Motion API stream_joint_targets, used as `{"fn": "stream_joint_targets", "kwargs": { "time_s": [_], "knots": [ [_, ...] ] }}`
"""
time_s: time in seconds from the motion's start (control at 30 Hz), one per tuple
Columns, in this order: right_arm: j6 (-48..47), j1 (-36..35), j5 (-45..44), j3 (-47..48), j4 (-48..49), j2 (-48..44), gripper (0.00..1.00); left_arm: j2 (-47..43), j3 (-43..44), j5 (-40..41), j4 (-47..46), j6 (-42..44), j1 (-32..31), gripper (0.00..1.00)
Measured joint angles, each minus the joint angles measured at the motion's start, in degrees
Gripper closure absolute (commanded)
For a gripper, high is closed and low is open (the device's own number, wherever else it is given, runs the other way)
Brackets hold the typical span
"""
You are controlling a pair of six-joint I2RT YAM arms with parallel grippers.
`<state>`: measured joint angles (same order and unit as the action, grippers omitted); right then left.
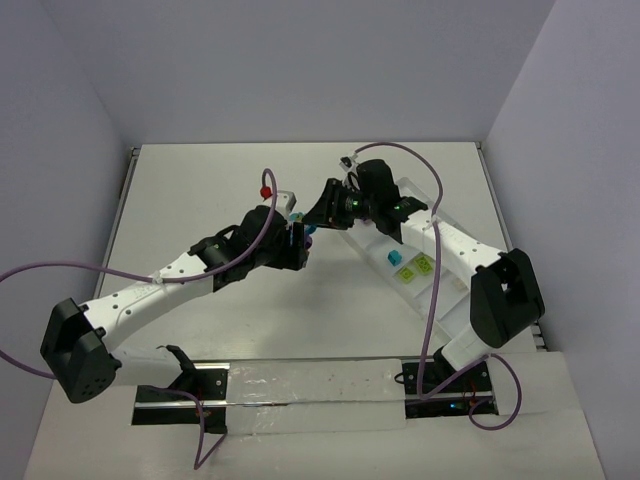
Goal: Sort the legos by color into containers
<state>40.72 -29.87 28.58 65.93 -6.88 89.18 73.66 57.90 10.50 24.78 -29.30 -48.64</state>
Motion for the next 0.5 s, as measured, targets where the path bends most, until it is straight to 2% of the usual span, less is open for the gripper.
{"fn": "stream_joint_targets", "kwargs": {
  "time_s": [0.3, 0.5],
  "knots": [
    [8.5, 3.2, -3.4, -8.3, 5.0, -6.4, 1.00, -0.9, -1.8, -0.8, -2.7, 0.0, -0.4, 1.00],
    [12.9, 5.5, -3.9, -9.4, 9.3, -7.0, 1.00, -1.5, -2.8, -0.4, -2.2, 0.0, -0.2, 1.00]
  ]
}}
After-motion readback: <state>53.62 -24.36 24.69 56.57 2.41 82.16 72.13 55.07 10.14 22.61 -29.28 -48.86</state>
